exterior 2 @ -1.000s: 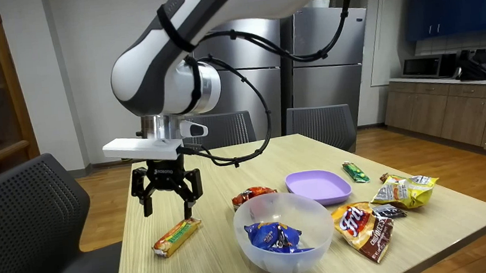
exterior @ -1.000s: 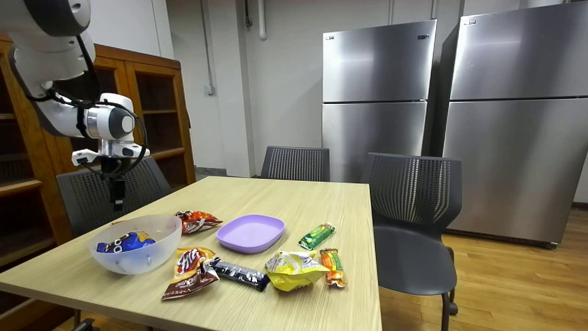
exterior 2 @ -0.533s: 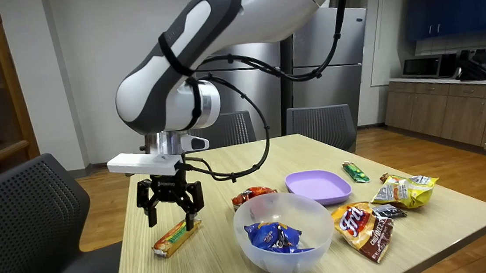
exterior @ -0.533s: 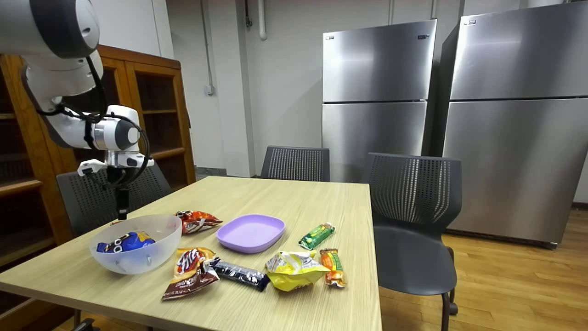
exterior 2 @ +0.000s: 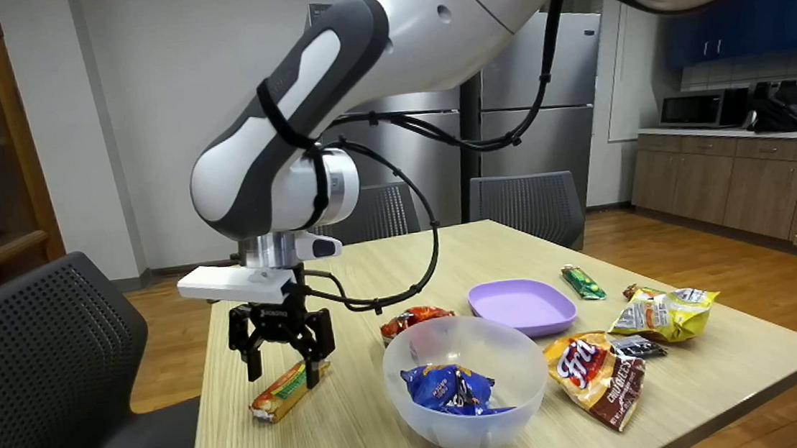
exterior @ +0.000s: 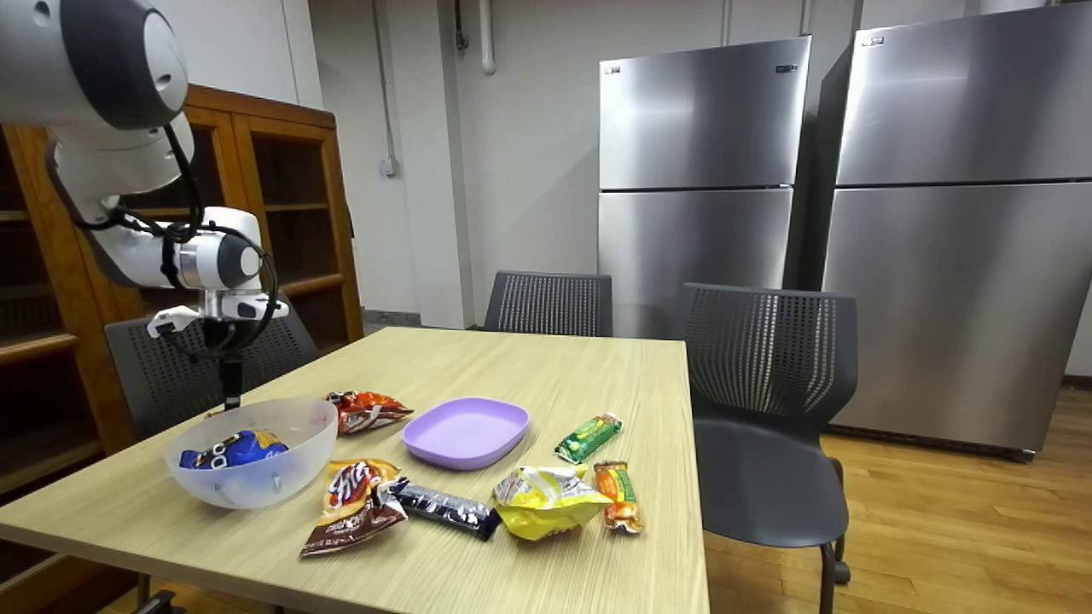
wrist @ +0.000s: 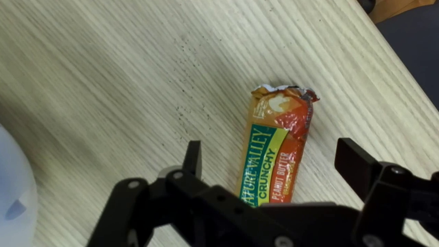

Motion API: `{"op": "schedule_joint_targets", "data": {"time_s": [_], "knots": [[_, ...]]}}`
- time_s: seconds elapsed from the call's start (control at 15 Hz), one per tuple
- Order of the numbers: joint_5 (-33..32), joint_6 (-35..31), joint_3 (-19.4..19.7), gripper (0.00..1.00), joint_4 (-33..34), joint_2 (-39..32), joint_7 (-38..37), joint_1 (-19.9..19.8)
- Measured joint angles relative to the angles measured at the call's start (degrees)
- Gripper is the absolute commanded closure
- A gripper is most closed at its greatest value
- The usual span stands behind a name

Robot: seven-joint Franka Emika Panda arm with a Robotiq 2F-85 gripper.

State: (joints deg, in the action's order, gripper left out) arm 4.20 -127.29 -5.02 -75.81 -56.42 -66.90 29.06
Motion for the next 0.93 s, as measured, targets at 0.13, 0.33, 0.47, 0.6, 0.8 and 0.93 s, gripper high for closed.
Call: {"op": "schedule_joint_targets", "data": {"time_s": [0.13,0.33,0.47,0.6,0.8,0.93], "knots": [[-0.19,0.0,0.54,0.0,0.43,-0.39,-0.89,0.48],[-0.23,0.0,0.94,0.0,0.98,-1.04,-1.9,0.93],[-0.24,0.0,1.05,0.0,1.09,-1.35,-2.37,1.06],[-0.24,0.0,1.12,0.0,1.29,-1.75,-2.64,1.1],[-0.24,0.0,1.25,0.0,1.49,-2.24,-2.94,1.1],[-0.24,0.0,1.33,0.12,1.51,-2.4,-3.13,1.1]]}}
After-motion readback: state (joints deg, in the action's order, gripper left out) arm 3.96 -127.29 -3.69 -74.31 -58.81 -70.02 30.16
